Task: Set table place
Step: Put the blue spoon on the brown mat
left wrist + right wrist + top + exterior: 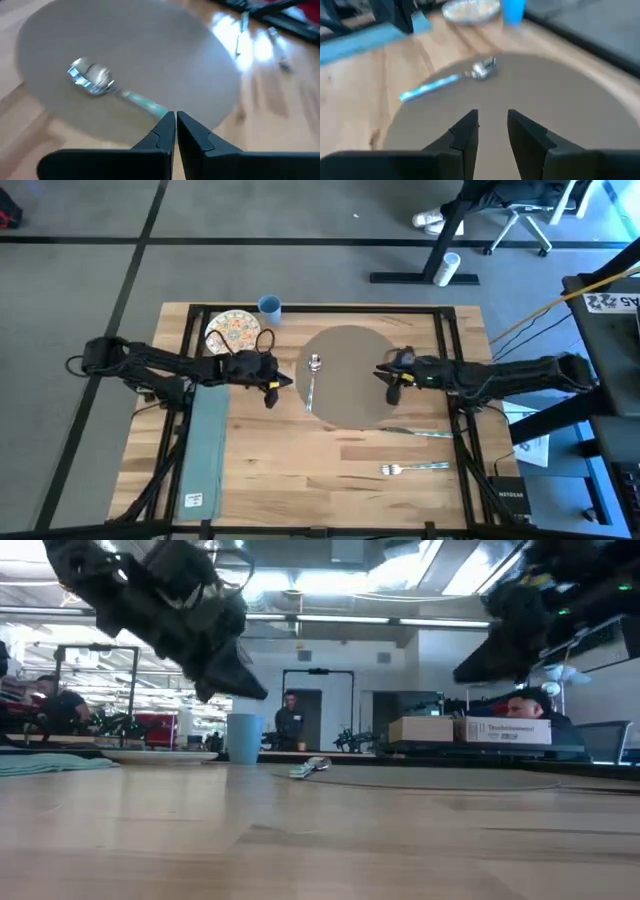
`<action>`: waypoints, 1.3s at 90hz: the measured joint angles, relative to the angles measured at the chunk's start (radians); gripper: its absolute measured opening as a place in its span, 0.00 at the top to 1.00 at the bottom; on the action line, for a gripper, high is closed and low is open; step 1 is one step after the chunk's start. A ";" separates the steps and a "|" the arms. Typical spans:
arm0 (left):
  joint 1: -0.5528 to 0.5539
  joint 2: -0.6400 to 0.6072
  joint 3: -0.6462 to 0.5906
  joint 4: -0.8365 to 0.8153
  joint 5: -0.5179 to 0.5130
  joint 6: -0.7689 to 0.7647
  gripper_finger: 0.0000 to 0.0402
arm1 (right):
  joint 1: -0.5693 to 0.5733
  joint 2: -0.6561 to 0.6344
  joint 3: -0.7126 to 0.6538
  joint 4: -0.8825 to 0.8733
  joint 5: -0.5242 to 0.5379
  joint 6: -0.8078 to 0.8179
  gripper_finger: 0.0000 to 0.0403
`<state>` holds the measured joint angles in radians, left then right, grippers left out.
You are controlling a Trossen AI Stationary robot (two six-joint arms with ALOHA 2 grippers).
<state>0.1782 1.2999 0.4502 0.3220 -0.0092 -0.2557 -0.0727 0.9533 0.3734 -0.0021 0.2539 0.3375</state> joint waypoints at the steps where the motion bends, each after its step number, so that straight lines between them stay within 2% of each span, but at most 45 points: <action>1: 0.006 0.000 -0.001 0.000 0.002 0.001 1.00 | 0.000 0.018 0.009 -0.004 0.000 0.003 0.77; 18: 0.079 0.000 -0.003 0.016 0.120 -0.003 1.00 | 0.000 0.333 0.194 -0.054 -0.010 0.010 0.77; 31: 0.092 0.000 -0.003 0.006 0.134 0.006 1.00 | 0.000 0.496 0.309 -0.053 -0.011 -0.056 0.77; 46: 0.092 0.000 -0.003 0.001 0.133 0.021 1.00 | -0.005 0.610 0.395 -0.055 -0.048 -0.080 0.77; 69: 0.106 0.026 -0.002 0.002 0.117 0.020 1.00 | -0.013 0.703 0.526 -0.051 -0.090 -0.070 0.77; 81: 0.121 0.045 -0.002 0.004 0.064 0.006 1.00 | -0.035 0.786 0.627 -0.076 -0.164 0.022 0.77; 92: 0.150 0.046 -0.002 0.020 0.014 -0.038 1.00 | -0.056 0.875 0.749 -0.186 -0.204 0.126 0.77; 107: 0.203 0.046 -0.002 0.030 0.015 -0.104 1.00 | -0.068 0.983 0.912 -0.361 -0.212 0.294 0.77; 117: 0.224 0.046 -0.002 0.030 0.015 -0.132 1.00 | -0.074 1.035 0.986 -0.394 -0.222 0.408 0.77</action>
<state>0.4023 1.3460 0.4484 0.3519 0.0063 -0.3882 -0.1463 1.9884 1.3595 -0.3959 0.0315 0.7453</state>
